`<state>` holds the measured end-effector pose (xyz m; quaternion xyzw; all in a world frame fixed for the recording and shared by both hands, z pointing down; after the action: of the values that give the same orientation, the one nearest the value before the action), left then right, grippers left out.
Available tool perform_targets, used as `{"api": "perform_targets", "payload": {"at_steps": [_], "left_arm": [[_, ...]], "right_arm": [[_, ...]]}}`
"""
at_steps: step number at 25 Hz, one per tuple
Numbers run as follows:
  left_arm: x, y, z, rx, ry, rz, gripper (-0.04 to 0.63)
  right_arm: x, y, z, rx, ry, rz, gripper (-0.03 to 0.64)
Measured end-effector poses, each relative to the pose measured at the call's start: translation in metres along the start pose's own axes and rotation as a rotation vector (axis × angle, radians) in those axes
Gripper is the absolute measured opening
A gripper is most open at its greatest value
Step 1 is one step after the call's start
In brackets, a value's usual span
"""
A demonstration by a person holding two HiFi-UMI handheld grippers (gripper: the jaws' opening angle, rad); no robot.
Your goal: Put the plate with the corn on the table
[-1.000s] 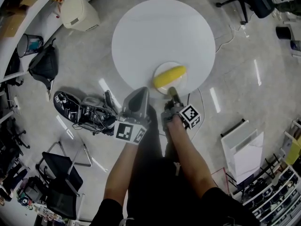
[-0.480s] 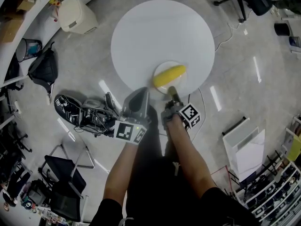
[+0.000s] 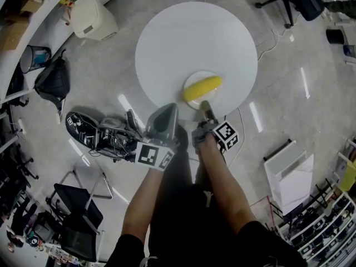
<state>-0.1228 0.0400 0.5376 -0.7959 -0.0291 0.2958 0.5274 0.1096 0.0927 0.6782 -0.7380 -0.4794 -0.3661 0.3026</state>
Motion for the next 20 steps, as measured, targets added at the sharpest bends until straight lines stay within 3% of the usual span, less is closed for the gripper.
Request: {"api": "perform_targets", "payload": {"at_steps": [20], "left_arm": [[-0.013, 0.010, -0.006, 0.007, -0.009, 0.007, 0.005]], "right_arm": [[-0.007, -0.004, -0.015, 0.021, -0.061, 0.018, 0.430]]}}
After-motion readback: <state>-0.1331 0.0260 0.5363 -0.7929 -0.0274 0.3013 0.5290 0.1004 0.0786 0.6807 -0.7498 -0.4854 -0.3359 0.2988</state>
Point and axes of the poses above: the fingertips, and each gripper's own axes: z backward along the fingers, x to its right, y out of its top, the point moved 10 cm from there along z, backward along the fingers, and after that the axes turned 6 degrees about y, right-handed, at the moved point
